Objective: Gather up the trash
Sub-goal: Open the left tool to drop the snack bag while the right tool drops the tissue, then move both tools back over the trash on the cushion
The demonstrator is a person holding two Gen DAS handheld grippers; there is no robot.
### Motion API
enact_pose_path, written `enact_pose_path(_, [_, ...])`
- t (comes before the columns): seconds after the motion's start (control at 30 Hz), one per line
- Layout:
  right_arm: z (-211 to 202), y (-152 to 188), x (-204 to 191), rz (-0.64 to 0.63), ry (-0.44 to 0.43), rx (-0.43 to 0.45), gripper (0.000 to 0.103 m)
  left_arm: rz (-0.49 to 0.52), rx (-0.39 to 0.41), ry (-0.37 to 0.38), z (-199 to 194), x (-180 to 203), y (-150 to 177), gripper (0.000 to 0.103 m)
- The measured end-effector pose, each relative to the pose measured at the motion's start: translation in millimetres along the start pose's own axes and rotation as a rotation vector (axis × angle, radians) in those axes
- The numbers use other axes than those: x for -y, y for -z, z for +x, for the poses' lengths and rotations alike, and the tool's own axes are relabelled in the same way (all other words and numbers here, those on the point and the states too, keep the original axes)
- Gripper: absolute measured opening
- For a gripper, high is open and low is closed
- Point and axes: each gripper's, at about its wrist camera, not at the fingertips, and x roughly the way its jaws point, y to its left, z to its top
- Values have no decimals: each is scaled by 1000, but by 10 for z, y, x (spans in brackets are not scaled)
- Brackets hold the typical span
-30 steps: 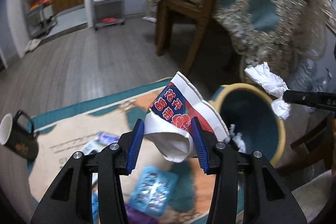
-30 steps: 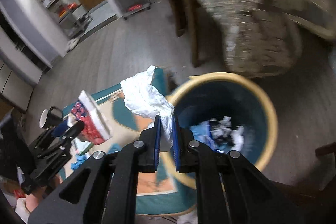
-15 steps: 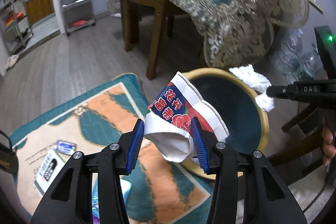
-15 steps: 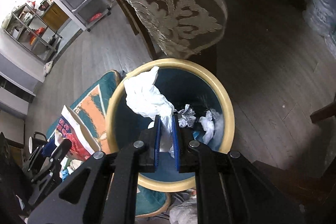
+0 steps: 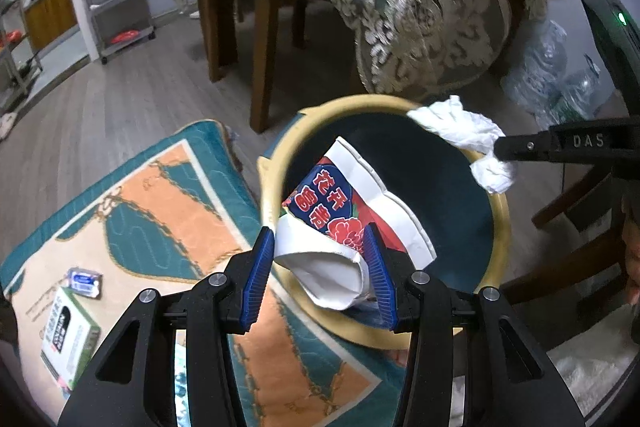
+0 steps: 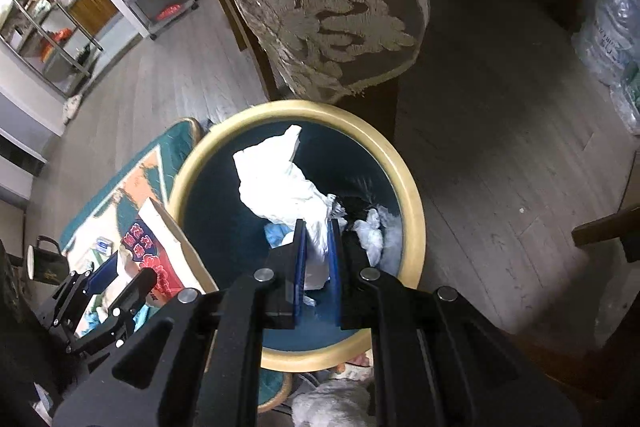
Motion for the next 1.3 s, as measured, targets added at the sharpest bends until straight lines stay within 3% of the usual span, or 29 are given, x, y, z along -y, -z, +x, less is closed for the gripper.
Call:
enact_pose_path(0.4, [16, -15, 15, 4, 5, -2, 12, 44, -5, 15, 25, 50, 67, 49])
enact_pose_path(0.43, [20, -17, 18, 7, 6, -6, 16, 45, -4, 13, 13, 39, 70, 49])
enact_pose_path(0.53, [18, -23, 8, 18, 6, -6, 41, 32, 3, 3, -54, -43, 83, 49])
enact_pose_path(0.6, [-4, -31, -11, 16, 12, 7, 45, 17, 9, -2, -106, -113, 84, 49])
enact_pose_path(0.67, [-19, -41, -38, 11, 23, 17, 56, 4, 19, -9, -167, -178, 88, 50])
enact_pose_path(0.83, [-89, -54, -165, 12, -3, 44, 77, -24, 48, -37, -318, -306, 85, 62])
enact_pose_path(0.9, [-138, -58, -267, -1, -32, 65, 80, -26, 71, -69, -415, -351, 102, 79])
enact_pose_path(1.0, [-210, -64, -447, -36, -42, 101, 84, -20, 91, -127, -528, -417, 125, 87])
enact_pose_path(1.3, [-324, 19, -1166, -168, -85, 157, 93, -120, 104, -214, -866, -943, 324, 90])
